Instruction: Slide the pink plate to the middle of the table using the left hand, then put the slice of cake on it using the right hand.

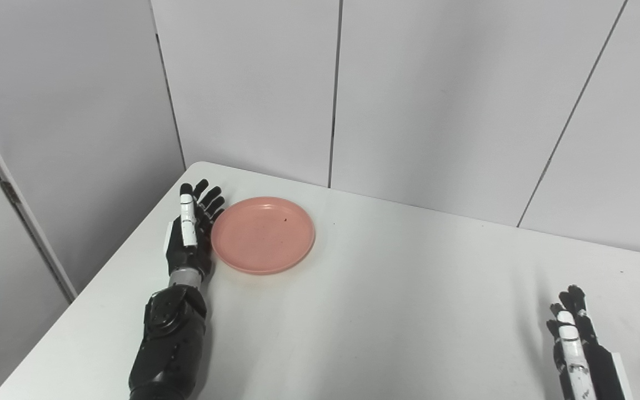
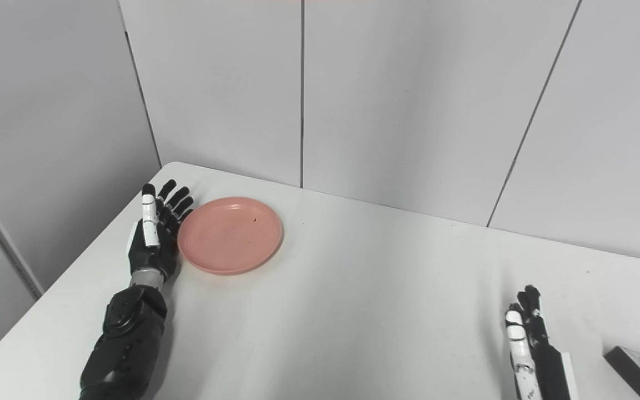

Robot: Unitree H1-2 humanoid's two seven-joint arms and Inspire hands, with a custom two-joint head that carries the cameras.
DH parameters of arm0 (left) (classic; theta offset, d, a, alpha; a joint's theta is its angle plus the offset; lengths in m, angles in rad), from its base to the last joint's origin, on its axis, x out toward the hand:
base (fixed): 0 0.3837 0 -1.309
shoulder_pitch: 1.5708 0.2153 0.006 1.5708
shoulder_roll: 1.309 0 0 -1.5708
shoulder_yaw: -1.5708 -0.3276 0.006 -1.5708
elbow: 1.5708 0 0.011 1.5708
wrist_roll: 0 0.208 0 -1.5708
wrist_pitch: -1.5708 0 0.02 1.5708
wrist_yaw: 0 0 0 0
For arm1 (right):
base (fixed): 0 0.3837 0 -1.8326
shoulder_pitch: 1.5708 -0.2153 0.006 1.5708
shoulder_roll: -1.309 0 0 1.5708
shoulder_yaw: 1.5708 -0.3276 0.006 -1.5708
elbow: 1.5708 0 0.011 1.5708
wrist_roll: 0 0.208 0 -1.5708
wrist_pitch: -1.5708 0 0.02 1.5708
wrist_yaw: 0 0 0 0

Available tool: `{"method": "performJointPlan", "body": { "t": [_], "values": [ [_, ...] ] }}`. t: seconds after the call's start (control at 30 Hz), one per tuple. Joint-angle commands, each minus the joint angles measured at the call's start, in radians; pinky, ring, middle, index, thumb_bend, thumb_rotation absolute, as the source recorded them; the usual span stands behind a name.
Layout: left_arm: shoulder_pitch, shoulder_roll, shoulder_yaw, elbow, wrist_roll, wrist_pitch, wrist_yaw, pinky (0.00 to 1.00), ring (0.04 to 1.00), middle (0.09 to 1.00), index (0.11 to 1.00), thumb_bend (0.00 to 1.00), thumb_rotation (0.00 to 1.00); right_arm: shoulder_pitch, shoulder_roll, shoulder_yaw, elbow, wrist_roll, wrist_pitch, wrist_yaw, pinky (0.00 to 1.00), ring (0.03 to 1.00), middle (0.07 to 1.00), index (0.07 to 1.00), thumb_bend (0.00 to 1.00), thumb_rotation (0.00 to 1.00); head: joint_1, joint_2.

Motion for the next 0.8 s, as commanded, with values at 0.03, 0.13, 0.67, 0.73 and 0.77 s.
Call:
{"method": "performJointPlan", "body": {
  "t": [0.03,0.13,0.67,0.73,0.77],
  "values": [
    [-0.005,-0.011,-0.004,-0.003,-0.021,0.042,-0.026,0.81,0.802,0.791,0.795,0.81,0.98,-0.013,0.001,-0.001,-0.038,-0.006,-0.008,-0.004,1.0,1.0,1.0,1.0,0.33,0.78,-0.002,0.002],
    [-0.003,-0.01,-0.021,-0.004,-0.022,0.056,-0.052,0.77,0.771,0.767,0.776,0.81,0.99,-0.015,0.0,-0.002,-0.04,-0.005,0.001,-0.003,1.0,1.0,1.0,1.0,0.34,0.78,-0.004,0.002],
    [0.014,-0.061,-0.11,-0.059,0.025,0.088,-0.067,0.79,0.785,0.765,0.759,0.8,0.96,-0.018,0.003,-0.001,-0.042,-0.02,-0.001,-0.004,1.0,1.0,1.0,1.0,0.36,0.8,-0.012,0.013],
    [0.017,-0.068,-0.127,-0.065,0.049,0.09,-0.065,0.78,0.777,0.763,0.759,0.81,0.97,-0.017,0.003,0.0,-0.05,-0.022,0.007,-0.005,1.0,1.0,1.0,1.0,0.36,0.8,-0.013,0.013],
    [0.02,-0.071,-0.137,-0.067,0.061,0.091,-0.067,0.79,0.786,0.771,0.771,0.81,0.98,-0.017,0.003,0.001,-0.053,-0.026,0.01,-0.006,1.0,1.0,1.0,1.0,0.35,0.8,-0.013,0.015]
  ]
}}
